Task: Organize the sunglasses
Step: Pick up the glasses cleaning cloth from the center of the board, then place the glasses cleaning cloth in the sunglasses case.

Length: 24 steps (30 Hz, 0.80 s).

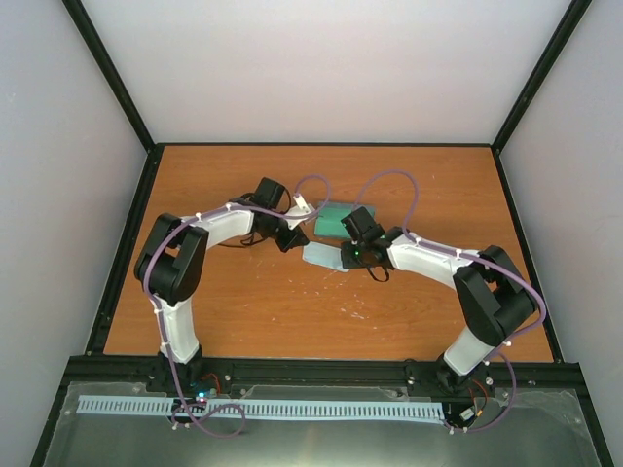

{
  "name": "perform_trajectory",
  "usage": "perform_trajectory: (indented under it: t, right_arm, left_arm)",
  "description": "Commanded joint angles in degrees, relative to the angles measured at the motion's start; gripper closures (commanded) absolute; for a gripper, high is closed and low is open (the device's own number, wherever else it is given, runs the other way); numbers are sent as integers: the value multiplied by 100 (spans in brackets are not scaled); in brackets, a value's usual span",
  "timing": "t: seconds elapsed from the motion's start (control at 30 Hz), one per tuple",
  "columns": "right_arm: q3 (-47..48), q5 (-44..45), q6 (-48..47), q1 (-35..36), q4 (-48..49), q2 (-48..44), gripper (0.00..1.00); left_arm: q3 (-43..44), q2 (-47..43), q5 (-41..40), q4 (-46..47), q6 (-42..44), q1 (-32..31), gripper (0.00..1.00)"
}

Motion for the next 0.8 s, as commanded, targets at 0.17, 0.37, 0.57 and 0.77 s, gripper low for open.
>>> perform_trajectory:
  t: [0.17,0.37,0.57,0.77]
  right_arm:
    - [263,260,-217,-415,-129,57,97]
    - [576,188,-455,-696,-186,235,97]
    - [760,104,-571,-872,-225,451,97]
    - [876,88,-588,-988,-213,587,97]
  left_arm:
    - [698,436,172,-18,-151,-18,100]
    - [1038,648,199,-17,-143,-17,100]
    - [1328,881,260,-43,-147,-14,100]
    - [1580,1058,258,-75,-87,-15,100]
